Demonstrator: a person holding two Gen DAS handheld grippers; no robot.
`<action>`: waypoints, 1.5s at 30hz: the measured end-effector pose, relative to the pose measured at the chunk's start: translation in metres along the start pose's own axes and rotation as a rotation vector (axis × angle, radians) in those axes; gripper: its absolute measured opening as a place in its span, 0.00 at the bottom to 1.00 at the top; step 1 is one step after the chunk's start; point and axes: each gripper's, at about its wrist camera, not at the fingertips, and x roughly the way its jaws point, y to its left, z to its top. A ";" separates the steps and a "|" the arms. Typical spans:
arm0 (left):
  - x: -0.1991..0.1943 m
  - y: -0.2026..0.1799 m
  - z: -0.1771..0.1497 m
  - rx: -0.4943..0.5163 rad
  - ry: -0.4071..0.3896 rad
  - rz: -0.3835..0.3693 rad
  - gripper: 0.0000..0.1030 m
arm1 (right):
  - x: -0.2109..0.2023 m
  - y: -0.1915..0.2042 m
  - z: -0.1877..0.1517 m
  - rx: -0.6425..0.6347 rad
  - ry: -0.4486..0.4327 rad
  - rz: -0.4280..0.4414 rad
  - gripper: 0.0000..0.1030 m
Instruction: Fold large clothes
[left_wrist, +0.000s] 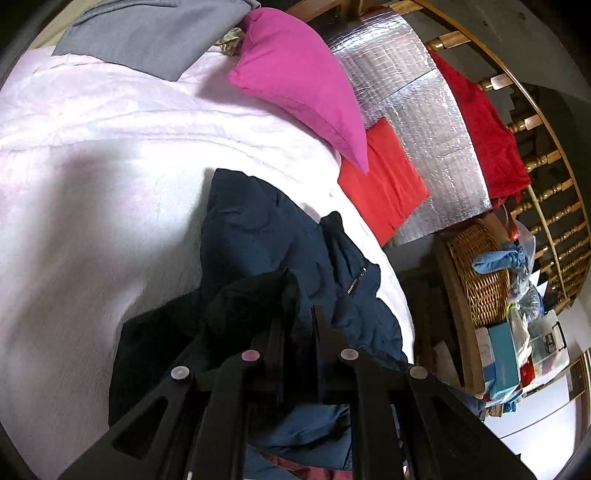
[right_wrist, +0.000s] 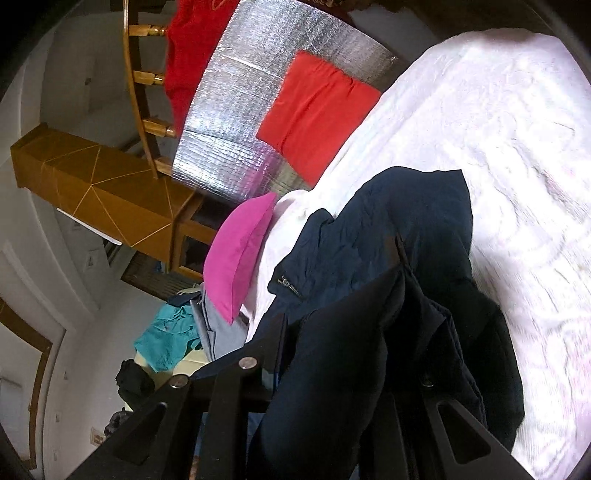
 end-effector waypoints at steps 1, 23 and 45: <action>0.002 -0.001 0.003 0.003 -0.003 0.002 0.12 | 0.002 0.000 0.002 -0.001 0.000 0.001 0.17; 0.076 -0.017 0.064 0.029 -0.010 0.070 0.12 | 0.077 -0.019 0.062 0.045 -0.012 -0.019 0.17; 0.059 -0.025 0.070 -0.004 -0.189 -0.058 0.74 | 0.084 -0.021 0.067 0.147 -0.023 0.080 0.75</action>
